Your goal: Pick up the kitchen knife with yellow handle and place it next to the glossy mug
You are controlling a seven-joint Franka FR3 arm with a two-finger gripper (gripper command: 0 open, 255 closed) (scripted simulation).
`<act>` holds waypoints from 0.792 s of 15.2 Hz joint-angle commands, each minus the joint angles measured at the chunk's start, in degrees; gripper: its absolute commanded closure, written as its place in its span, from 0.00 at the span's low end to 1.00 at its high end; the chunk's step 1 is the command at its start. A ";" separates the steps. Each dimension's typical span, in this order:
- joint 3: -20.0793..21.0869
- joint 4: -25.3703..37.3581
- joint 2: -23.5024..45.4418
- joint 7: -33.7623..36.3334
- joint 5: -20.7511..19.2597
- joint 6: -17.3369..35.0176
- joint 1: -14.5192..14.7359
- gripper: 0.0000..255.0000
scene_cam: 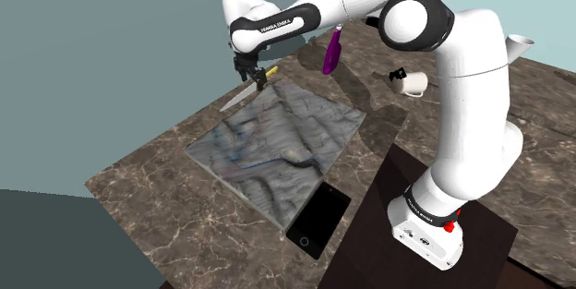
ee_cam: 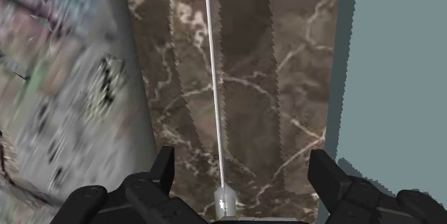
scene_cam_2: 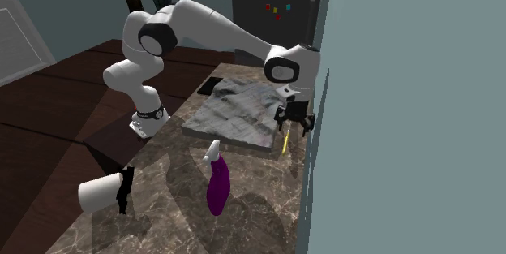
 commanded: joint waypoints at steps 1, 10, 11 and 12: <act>-0.20 -0.09 1.00 0.07 0.02 -1.25 0.21 1.00; -0.11 -1.17 0.23 -0.02 0.14 -0.92 -0.16 1.00; -0.01 -0.92 -0.10 -0.16 0.29 -1.47 -0.19 1.00; 0.08 -0.65 -0.42 -0.30 0.44 -2.04 -0.22 1.00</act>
